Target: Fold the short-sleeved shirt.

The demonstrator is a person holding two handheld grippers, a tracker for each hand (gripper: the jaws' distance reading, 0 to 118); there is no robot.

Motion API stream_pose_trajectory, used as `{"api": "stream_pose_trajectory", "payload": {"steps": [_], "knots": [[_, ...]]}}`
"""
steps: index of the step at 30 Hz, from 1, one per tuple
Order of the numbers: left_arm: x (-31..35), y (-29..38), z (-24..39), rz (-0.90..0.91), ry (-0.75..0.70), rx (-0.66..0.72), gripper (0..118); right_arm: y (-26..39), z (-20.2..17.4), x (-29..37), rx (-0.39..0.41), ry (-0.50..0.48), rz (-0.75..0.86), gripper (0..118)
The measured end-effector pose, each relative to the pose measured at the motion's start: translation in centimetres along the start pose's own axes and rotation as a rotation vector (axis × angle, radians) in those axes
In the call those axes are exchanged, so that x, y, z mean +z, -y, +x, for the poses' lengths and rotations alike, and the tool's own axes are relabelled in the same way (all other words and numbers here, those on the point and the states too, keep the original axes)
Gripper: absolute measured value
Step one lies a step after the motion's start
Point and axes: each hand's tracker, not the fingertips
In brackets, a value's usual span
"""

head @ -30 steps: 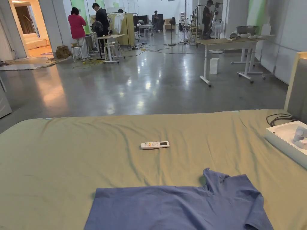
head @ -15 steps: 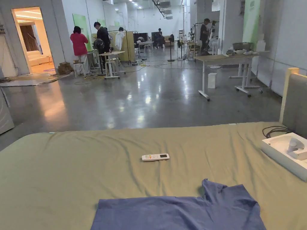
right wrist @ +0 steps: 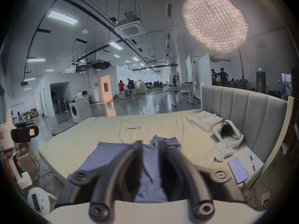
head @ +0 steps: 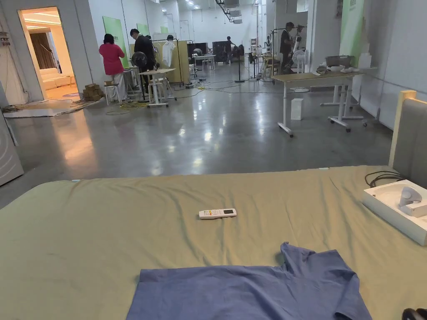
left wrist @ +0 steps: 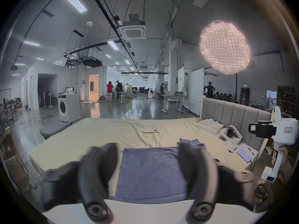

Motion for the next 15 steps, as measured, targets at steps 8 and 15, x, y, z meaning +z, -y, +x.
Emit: {"api": "stream_pose_trajectory", "payload": {"steps": [8, 15], "knots": [[0.4, 0.4, -0.7, -0.006, -0.018, 0.033, 1, 0.8, 0.1, 0.5, 0.023, -0.006, -0.041, 0], [0.0, 1.8, -2.4, -0.072, -0.045, 0.029, 1, 1.3, 0.7, 0.5, -0.017, -0.025, -0.072, 0]]}}
